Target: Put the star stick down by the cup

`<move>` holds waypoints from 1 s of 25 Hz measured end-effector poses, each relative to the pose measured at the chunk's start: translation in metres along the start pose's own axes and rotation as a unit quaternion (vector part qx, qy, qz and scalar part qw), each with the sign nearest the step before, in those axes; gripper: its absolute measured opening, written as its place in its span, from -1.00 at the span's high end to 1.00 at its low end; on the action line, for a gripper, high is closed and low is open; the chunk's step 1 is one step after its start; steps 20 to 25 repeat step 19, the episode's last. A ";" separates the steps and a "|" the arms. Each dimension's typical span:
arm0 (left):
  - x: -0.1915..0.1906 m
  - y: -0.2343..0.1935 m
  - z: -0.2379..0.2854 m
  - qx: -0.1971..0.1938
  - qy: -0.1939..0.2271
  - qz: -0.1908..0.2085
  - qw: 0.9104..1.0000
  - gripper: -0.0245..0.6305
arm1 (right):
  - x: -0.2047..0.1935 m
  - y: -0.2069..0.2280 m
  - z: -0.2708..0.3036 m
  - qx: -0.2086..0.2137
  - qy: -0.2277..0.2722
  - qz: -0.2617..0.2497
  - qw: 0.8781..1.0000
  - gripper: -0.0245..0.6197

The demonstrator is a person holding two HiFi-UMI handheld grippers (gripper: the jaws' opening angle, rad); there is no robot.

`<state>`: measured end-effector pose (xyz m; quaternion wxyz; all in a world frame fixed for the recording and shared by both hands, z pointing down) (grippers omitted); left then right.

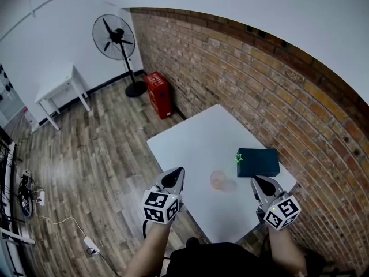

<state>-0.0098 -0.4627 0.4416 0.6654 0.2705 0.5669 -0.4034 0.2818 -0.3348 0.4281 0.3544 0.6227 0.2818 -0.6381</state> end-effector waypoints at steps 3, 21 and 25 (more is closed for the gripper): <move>-0.001 0.007 0.002 0.002 -0.006 0.004 1.000 0.91 | -0.006 0.005 -0.007 0.002 0.002 0.017 1.000 0.93; -0.018 0.040 0.016 -0.015 -0.033 0.005 0.999 0.91 | -0.033 0.019 -0.025 0.016 0.002 0.071 0.997 0.93; -0.018 0.040 0.016 -0.015 -0.033 0.005 0.999 0.91 | -0.033 0.019 -0.025 0.016 0.002 0.071 0.997 0.93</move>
Point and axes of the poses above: the fingertips, and each gripper's own axes: z forward along the fingers, y to its right, x out of its top, the point moved 7 cm from there along -z, backward along the fingers, and after that the axes turned 14 degrees about x, right-handed, at the moved point
